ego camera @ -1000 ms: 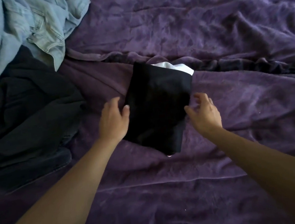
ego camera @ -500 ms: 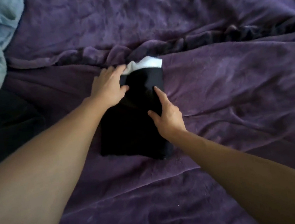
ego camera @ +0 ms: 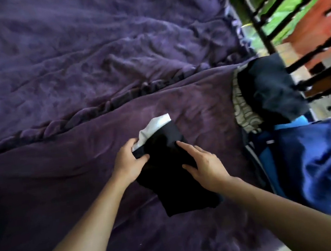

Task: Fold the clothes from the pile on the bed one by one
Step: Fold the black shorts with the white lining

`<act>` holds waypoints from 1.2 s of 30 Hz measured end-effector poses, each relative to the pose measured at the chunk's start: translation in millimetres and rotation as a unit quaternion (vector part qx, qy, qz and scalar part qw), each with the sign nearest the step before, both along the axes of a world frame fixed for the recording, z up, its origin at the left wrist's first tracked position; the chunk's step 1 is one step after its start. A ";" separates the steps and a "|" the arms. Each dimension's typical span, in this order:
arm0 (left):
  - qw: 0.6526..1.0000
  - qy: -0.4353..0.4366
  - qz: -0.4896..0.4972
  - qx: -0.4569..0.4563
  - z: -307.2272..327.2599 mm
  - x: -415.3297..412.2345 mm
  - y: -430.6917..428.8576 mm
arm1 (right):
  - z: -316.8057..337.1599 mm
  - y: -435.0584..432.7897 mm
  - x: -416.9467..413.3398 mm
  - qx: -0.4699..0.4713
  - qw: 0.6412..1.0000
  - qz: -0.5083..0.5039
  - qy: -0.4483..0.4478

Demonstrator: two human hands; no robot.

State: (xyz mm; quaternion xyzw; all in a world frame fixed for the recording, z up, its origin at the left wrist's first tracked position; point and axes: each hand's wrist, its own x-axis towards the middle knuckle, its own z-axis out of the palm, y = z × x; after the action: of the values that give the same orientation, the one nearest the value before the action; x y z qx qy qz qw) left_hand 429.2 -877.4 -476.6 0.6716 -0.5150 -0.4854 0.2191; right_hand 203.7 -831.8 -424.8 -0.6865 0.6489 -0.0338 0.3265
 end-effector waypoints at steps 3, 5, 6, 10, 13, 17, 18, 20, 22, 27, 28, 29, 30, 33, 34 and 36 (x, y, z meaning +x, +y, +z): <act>0.999 0.026 -0.023 -0.023 32.2 -58.7 -15.3 | 28.9 -4.9 -62.3 -0.030 0.999 -0.030 -0.024; 0.998 0.044 -0.035 -0.029 53.1 -98.5 -26.9 | 44.0 -9.3 -104.3 -0.048 0.997 -0.052 -0.036; 0.997 0.050 -0.040 -0.033 62.8 -118.1 -33.2 | 50.1 -13.0 -124.6 -0.057 0.996 -0.062 -0.041; 0.995 0.055 -0.055 -0.056 95.5 -197.7 -64.8 | 69.8 -37.3 -205.9 -0.081 0.991 -0.081 -0.067; 0.994 0.068 -0.058 -0.065 116.9 -261.6 -93.8 | 82.3 -60.6 -270.4 -0.100 0.987 -0.100 -0.073; 0.993 0.051 -0.057 -0.088 133.4 -343.2 -136.3 | 92.0 -99.2 -350.7 -0.111 0.984 -0.112 -0.088; 0.994 0.037 -0.057 -0.089 132.8 -360.8 -147.8 | 91.0 -110.6 -367.6 -0.106 0.984 -0.115 -0.085; 0.994 0.015 -0.064 -0.085 125.6 -393.1 -169.5 | 82.6 -131.6 -397.6 -0.090 0.986 -0.123 -0.060; 0.987 -0.084 -0.099 -0.091 110.5 -418.0 -183.9 | 64.2 -146.6 -420.3 -0.067 0.988 -0.136 -0.010; 0.893 -0.326 -0.241 -0.194 57.2 -439.6 -155.4 | 7.2 -138.0 -422.2 -0.060 0.981 -0.118 0.141; 0.883 -0.336 -0.270 -0.185 47.3 -437.6 -146.7 | -4.3 -129.8 -415.8 -0.062 0.984 -0.098 0.137; 0.879 -0.344 -0.287 -0.166 38.8 -434.3 -139.9 | -15.1 -121.3 -409.9 -0.056 0.986 -0.075 0.137; 0.878 -0.349 -0.295 -0.145 32.3 -430.0 -134.9 | -24.5 -113.5 -405.0 -0.044 0.987 -0.055 0.146; 0.883 -0.343 -0.302 -0.112 28.6 -417.2 -125.3 | -42.1 -96.9 -400.2 -0.020 0.984 -0.035 0.176; 0.887 -0.336 -0.296 -0.114 31.9 -412.8 -121.5 | -41.2 -95.3 -399.2 -0.017 0.984 -0.038 0.174; 0.906 -0.312 -0.261 -0.119 39.2 -405.8 -111.5 | -33.8 -94.9 -397.0 -0.007 0.984 -0.052 0.171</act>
State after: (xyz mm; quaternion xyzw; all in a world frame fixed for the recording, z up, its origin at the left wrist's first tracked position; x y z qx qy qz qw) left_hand 23.4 -988.9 -437.4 0.5994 -0.7678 -0.2260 -0.0093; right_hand -193.4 -926.7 -458.6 -0.6500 0.7296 0.0625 0.2032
